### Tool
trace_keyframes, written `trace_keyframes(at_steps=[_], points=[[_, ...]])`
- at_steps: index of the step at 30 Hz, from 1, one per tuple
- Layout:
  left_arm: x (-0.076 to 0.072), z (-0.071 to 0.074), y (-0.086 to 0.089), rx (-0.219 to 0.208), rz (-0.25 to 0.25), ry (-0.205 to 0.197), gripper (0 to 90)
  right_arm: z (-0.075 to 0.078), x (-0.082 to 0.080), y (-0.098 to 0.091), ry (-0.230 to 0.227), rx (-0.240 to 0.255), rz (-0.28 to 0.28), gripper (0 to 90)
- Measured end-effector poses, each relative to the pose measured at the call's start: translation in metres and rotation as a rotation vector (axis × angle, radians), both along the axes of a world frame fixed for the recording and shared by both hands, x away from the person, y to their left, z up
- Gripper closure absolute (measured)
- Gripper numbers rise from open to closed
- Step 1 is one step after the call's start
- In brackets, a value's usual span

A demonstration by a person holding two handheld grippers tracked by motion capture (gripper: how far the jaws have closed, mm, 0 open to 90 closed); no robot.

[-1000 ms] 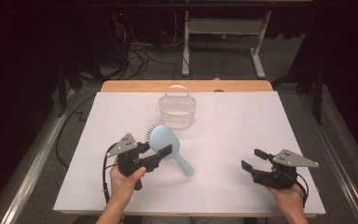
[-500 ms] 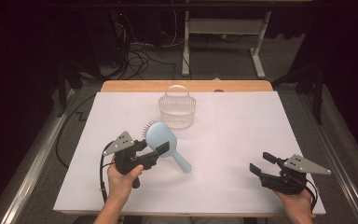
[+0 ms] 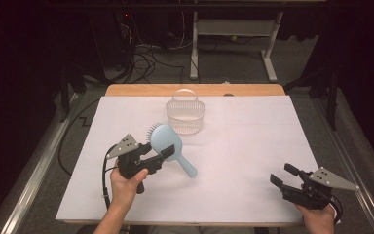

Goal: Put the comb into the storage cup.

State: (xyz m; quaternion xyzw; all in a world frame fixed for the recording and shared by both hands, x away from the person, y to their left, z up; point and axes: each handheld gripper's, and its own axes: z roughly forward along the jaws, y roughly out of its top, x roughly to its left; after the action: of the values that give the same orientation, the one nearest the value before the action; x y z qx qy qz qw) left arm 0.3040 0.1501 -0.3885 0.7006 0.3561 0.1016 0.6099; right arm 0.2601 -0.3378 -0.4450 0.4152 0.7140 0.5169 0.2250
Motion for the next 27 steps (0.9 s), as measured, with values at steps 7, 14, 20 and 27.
trace_keyframes(at_steps=[7,14,20,27], points=[[0.009,0.009,0.005,0.009,0.034,-0.002,52.0,-0.002,0.000,-0.002,-0.016,0.006,-0.010,28.7],[0.017,0.017,0.008,0.012,0.060,-0.005,52.0,-0.004,0.001,0.000,-0.001,0.017,-0.012,28.4],[0.025,0.024,0.009,0.008,0.070,-0.005,52.0,-0.004,0.001,-0.002,0.000,0.030,-0.019,28.4],[0.032,0.028,0.011,-0.038,0.074,0.002,51.9,-0.004,0.001,-0.002,0.006,0.040,-0.013,28.4]])
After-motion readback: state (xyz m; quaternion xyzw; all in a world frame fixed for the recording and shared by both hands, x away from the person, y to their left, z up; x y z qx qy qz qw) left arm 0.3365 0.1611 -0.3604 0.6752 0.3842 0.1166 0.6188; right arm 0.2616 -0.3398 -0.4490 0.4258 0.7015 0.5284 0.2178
